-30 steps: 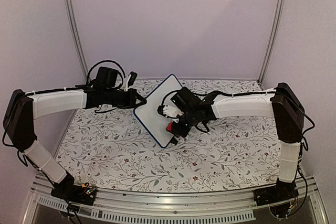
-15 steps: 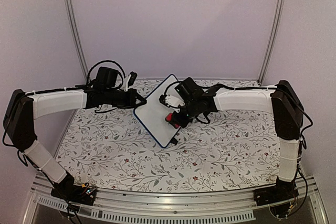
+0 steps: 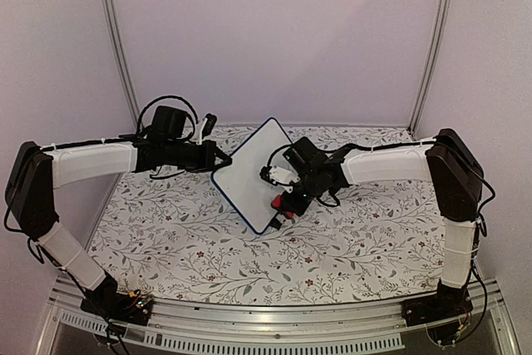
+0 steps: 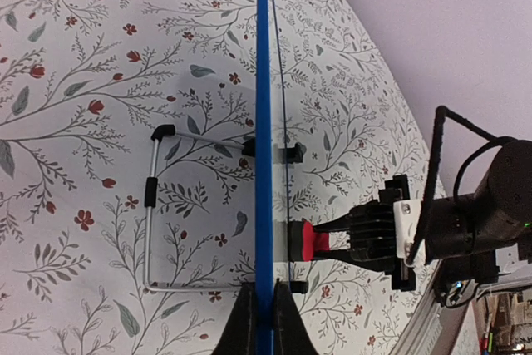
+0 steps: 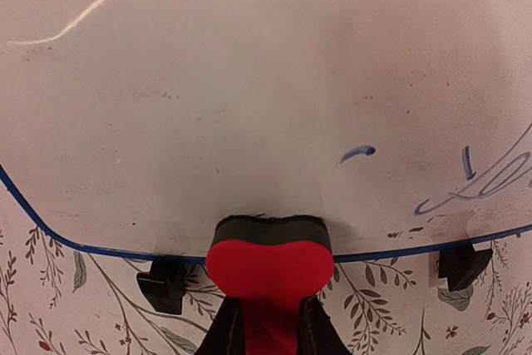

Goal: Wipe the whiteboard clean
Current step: Erase the whiteboard at the center of the board.

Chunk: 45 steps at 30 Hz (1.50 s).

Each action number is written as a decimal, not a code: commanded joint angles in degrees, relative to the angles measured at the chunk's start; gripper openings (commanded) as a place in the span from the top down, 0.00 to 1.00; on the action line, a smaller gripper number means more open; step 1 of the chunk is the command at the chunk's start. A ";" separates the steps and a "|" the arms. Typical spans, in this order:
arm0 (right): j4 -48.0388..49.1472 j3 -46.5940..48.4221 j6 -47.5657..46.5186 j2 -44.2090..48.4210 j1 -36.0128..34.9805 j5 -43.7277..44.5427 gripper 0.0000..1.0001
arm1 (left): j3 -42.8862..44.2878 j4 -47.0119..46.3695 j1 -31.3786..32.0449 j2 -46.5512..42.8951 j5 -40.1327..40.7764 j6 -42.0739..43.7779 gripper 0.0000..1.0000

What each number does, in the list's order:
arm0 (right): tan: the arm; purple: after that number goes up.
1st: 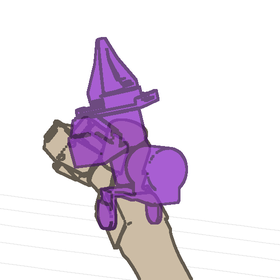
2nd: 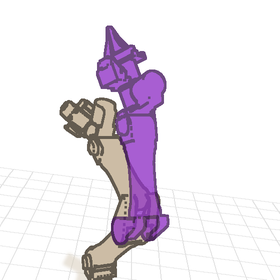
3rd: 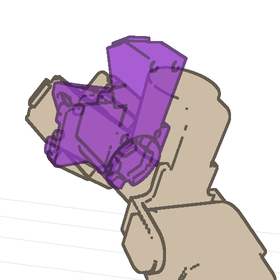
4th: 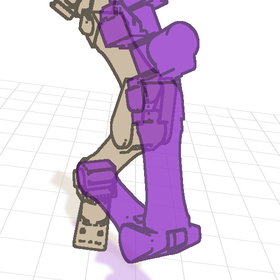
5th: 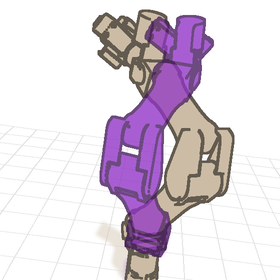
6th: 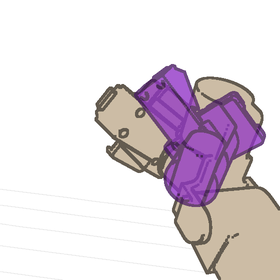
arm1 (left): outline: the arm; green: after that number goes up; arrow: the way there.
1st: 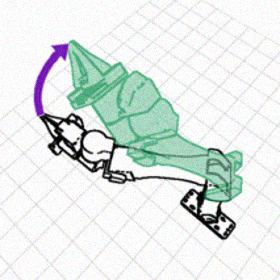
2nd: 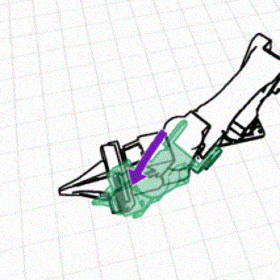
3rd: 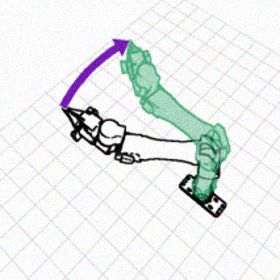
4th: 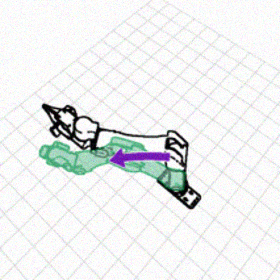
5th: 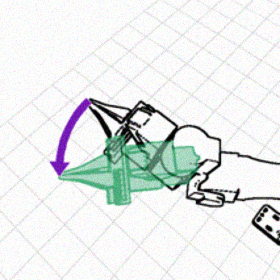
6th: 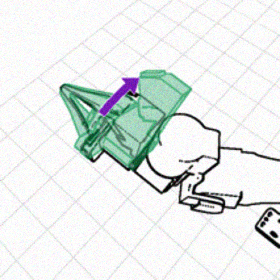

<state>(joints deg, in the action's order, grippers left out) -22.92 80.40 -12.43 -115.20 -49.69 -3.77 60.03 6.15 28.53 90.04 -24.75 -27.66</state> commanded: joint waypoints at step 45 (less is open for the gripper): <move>-1.09 0.21 1.03 -1.79 2.23 -1.87 0.97 | 0.17 -0.52 0.60 1.54 -1.87 1.86 1.00</move>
<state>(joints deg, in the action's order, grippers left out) -23.68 79.33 -11.81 -115.98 -47.24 -5.30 60.03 5.69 28.36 90.32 -25.15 -27.66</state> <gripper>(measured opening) 0.168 0.029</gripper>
